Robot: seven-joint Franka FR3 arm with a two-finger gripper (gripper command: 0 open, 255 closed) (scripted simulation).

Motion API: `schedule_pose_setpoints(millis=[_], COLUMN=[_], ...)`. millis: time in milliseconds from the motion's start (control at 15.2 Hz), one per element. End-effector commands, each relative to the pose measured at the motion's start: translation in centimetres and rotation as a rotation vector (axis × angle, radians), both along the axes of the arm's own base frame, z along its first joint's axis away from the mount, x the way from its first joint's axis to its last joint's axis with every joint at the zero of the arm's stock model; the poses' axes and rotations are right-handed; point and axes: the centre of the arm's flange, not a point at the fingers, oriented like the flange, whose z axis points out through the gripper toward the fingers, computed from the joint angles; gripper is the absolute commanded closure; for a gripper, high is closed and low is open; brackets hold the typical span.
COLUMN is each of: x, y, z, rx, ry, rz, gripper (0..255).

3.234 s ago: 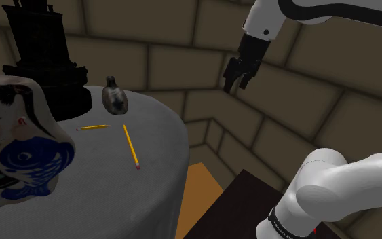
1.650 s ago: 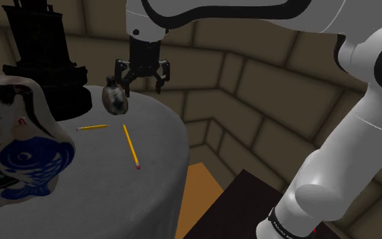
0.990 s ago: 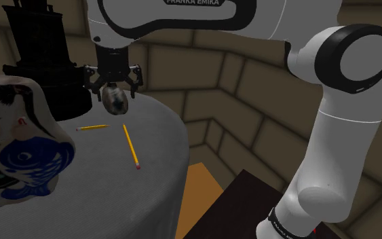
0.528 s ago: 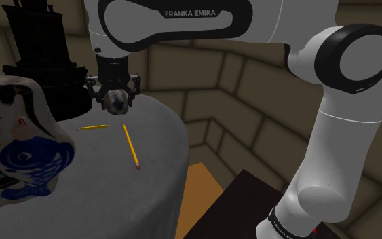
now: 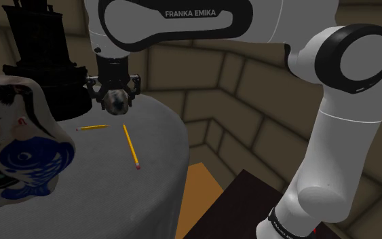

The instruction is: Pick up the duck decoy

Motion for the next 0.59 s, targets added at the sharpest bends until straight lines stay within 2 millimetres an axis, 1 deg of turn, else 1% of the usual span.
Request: schedule_pose_setpoints(millis=[0,528], x=[0.0,0.0], y=[0.0,0.0], z=[0.4,4.6], rx=[-0.001,-0.001], ry=[0.002,0.002], rz=[0.000,0.000], gripper=[255,255])
